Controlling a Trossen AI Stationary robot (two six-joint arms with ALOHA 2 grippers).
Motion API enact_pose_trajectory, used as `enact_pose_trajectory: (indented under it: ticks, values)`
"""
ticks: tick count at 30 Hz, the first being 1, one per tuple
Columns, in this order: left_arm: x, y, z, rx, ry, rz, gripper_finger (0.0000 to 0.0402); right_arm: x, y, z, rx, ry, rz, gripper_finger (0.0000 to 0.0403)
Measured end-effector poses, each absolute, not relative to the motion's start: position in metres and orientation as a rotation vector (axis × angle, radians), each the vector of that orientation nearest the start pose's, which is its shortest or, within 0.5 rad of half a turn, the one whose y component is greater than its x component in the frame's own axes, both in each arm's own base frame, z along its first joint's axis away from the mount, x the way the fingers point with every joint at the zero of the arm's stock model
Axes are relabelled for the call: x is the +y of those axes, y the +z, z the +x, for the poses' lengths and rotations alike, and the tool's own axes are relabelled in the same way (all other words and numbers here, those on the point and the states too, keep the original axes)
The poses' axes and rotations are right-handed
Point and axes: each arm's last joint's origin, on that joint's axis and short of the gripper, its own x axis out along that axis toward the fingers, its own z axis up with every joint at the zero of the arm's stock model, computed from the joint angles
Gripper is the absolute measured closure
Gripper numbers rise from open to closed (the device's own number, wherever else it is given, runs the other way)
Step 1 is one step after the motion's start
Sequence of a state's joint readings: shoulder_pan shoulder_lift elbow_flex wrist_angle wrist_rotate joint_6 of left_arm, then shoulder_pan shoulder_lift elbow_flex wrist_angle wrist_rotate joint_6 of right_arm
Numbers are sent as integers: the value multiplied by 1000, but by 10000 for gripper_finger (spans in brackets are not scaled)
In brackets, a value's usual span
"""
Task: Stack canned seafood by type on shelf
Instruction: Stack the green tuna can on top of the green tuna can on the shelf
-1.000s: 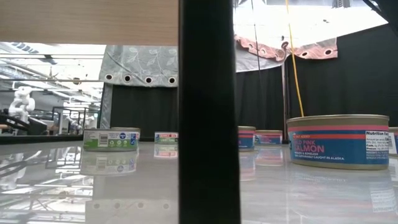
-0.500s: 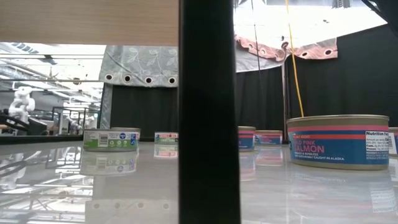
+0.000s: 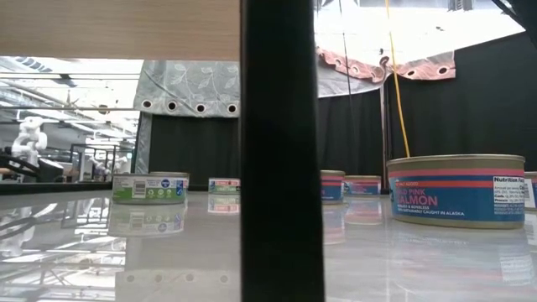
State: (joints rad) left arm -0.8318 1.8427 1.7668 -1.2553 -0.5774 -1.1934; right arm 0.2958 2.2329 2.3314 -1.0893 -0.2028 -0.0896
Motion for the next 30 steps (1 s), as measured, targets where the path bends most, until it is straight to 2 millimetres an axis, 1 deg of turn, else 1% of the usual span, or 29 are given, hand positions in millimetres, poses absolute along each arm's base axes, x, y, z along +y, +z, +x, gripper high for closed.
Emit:
enact_pose_trajectory:
  ticks: [7,12,15,25,30]
  values:
    - [-247,332,246,900,344,-264,194,142,331,448,910,488,-90,149]
    - [-245,348,240,903,288,-263,194,144,335,451,869,490,-60,149]
    - [-245,352,236,912,276,-263,194,144,336,452,851,486,-47,149]
    - [-245,360,217,973,220,-264,194,147,344,463,714,483,-11,149]
    - [-246,360,212,1020,199,-262,194,147,349,468,639,484,-2,149]
